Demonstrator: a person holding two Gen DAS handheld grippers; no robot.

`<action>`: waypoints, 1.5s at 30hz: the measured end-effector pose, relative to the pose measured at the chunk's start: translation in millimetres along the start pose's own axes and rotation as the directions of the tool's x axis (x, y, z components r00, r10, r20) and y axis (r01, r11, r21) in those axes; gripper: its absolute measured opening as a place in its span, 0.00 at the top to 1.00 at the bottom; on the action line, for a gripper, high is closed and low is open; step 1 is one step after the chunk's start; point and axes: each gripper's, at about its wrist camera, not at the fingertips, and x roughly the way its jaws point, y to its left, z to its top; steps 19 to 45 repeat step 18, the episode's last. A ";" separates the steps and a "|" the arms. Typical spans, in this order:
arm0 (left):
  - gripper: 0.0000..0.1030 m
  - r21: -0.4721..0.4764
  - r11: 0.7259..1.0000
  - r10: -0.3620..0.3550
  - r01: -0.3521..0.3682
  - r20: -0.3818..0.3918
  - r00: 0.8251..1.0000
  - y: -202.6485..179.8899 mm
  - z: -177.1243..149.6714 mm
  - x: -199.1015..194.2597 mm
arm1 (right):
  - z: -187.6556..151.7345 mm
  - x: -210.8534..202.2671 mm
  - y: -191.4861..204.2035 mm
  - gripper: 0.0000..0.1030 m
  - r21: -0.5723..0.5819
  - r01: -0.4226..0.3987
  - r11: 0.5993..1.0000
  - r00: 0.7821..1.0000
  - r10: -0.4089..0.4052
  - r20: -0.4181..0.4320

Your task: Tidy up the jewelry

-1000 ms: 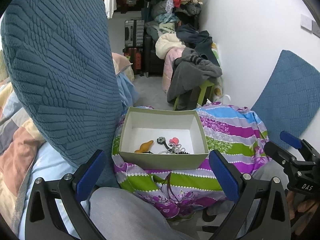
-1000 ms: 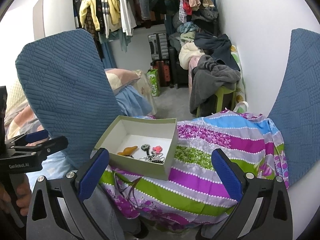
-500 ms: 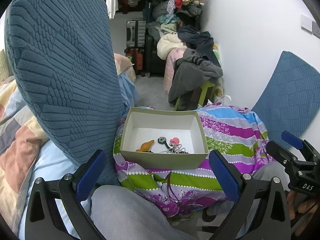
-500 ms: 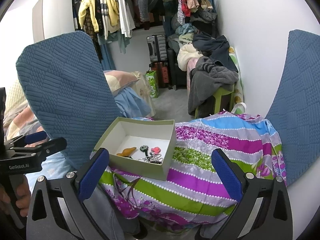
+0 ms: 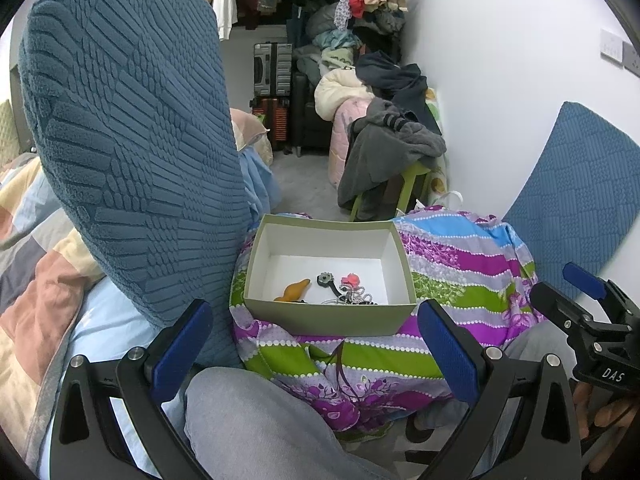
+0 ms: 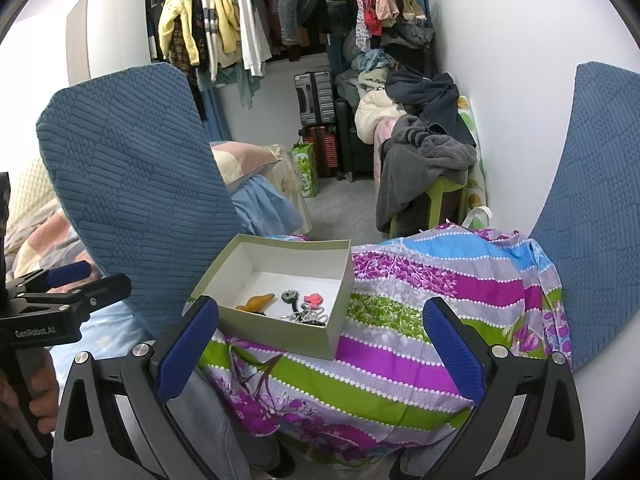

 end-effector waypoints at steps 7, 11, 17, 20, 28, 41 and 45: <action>0.01 -0.007 1.000 0.008 -0.008 0.000 1.000 2.3 -3.3 -4.3 | -4.3 -3.0 2.1 0.00 0.005 0.004 1.000 1.000 -0.004 -0.005; 0.01 -0.006 1.000 0.009 -0.009 -0.001 1.000 1.6 -1.4 -3.9 | -5.2 -3.1 3.0 0.00 0.008 0.005 1.000 1.000 -0.005 -0.007; 0.01 -0.001 1.000 0.008 -0.008 -0.002 1.000 2.1 -1.5 -3.1 | -5.1 -2.0 2.0 0.00 0.008 0.012 1.000 1.000 -0.012 -0.003; 0.01 -0.003 1.000 0.008 -0.008 -0.002 1.000 1.5 -1.5 -3.2 | -5.0 -2.5 2.0 0.00 0.008 0.013 1.000 1.000 -0.013 -0.001; 0.01 -0.003 1.000 0.008 -0.008 -0.002 1.000 1.5 -1.5 -3.2 | -5.0 -2.5 2.0 0.00 0.008 0.013 1.000 1.000 -0.013 -0.001; 0.01 -0.003 1.000 0.008 -0.008 -0.002 1.000 1.5 -1.5 -3.2 | -5.0 -2.5 2.0 0.00 0.008 0.013 1.000 1.000 -0.013 -0.001; 0.01 -0.003 1.000 0.008 -0.008 -0.002 1.000 1.5 -1.5 -3.2 | -5.0 -2.5 2.0 0.00 0.008 0.013 1.000 1.000 -0.013 -0.001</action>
